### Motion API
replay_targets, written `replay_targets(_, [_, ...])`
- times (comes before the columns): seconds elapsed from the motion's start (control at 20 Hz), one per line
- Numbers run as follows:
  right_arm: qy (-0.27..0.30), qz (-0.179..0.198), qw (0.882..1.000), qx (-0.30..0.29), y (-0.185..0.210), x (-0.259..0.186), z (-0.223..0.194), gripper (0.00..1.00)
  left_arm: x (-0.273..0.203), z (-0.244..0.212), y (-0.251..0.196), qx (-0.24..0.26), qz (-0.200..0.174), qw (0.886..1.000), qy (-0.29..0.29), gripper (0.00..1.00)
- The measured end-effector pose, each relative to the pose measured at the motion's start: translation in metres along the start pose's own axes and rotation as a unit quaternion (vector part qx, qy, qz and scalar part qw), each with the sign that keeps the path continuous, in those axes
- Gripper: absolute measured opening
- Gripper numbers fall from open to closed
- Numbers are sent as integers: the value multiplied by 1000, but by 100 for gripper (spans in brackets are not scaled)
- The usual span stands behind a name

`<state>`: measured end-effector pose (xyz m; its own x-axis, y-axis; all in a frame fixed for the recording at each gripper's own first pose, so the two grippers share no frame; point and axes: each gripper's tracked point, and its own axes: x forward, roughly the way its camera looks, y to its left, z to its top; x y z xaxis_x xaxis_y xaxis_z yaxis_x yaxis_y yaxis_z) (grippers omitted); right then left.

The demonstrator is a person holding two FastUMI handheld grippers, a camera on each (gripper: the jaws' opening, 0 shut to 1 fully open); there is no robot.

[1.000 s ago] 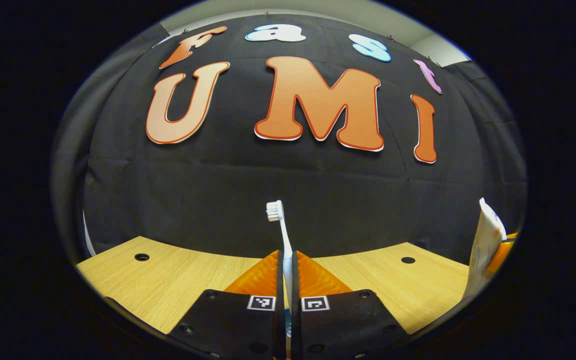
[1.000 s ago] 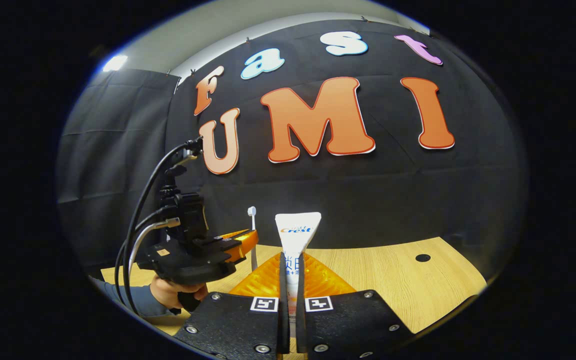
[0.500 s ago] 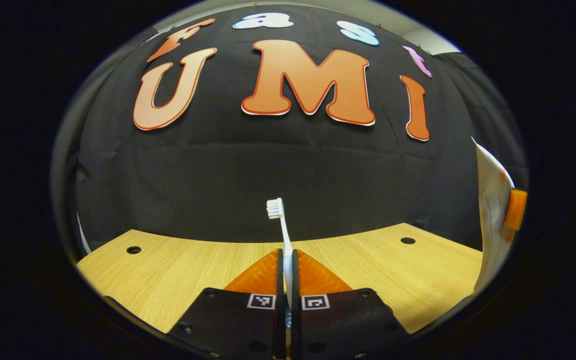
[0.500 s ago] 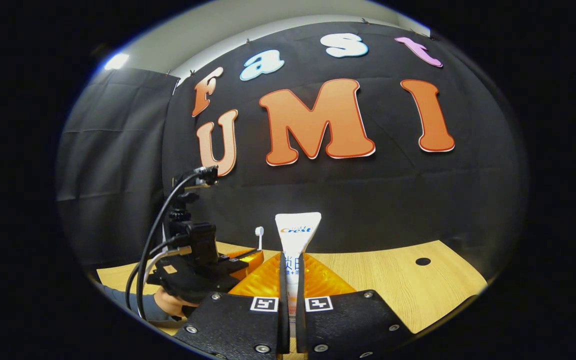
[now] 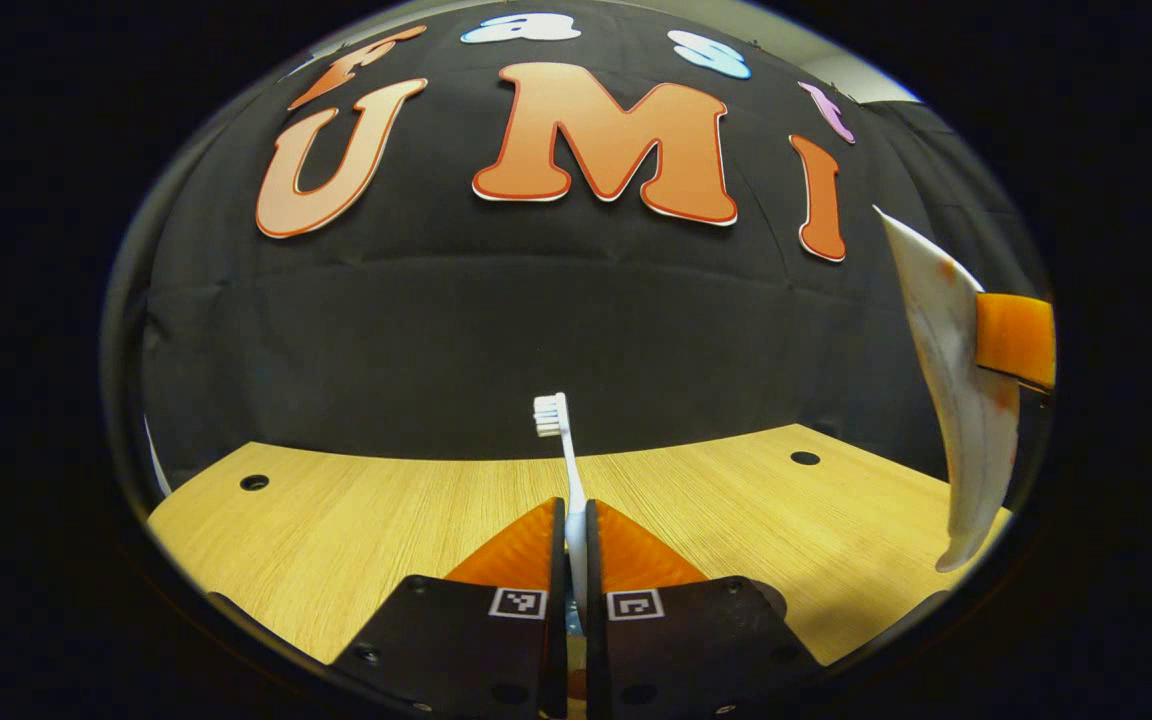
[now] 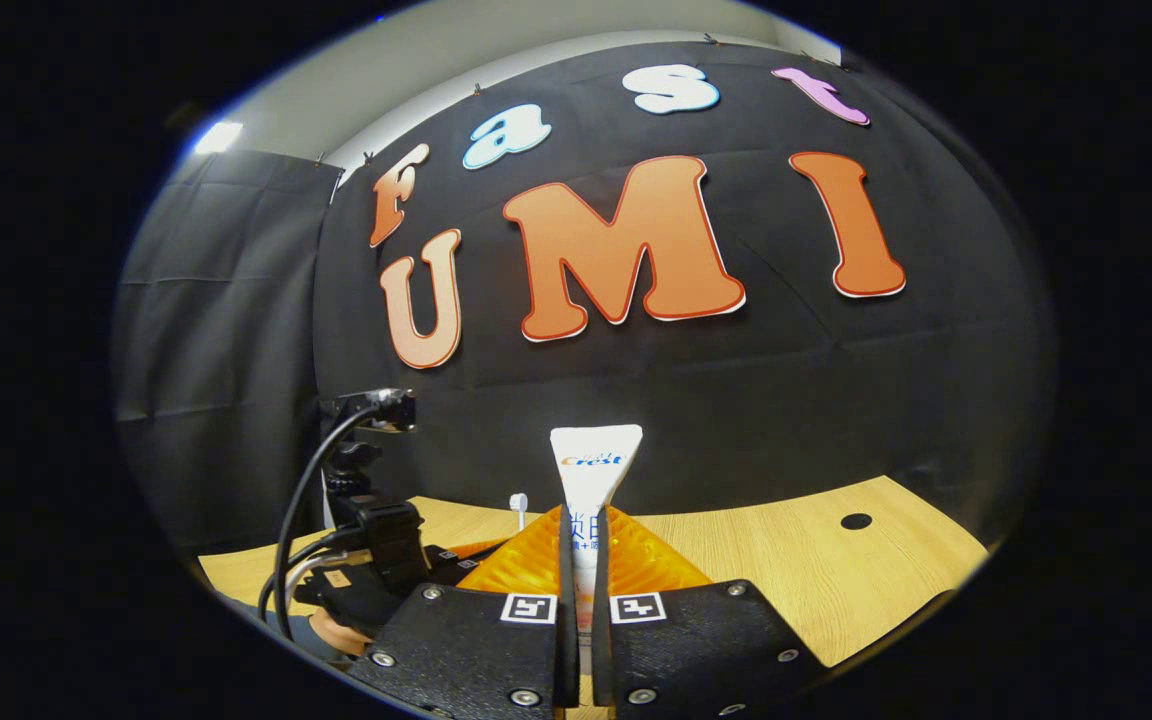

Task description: Put the toothbrush and toothpaste on the desktop into the cup, then pick up the cup and place it on the coaster on the desktop.

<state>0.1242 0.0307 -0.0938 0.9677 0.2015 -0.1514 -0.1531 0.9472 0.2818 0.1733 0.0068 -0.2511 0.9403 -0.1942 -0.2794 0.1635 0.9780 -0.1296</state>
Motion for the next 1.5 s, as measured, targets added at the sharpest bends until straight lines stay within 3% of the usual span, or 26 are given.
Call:
replay_targets(0.45, [-13,37,999,-9,34,37,13,5,-59,0,26,-25,4,1000,10,16])
replay_targets(0.65, [-17,58,998,-14,55,58,15,5,-93,20,40,-15,13,1000,-14,42])
replay_targets(0.9, [-14,73,997,-13,70,80,4,5,-128,37,53,-4,26,999,-37,86])
replay_targets(1.0, [-19,74,997,-7,72,89,0,5,-142,43,58,-2,33,998,-49,90])
replay_targets(1.5, [2,73,997,0,80,125,-51,5,-167,43,95,-7,65,996,-65,89])
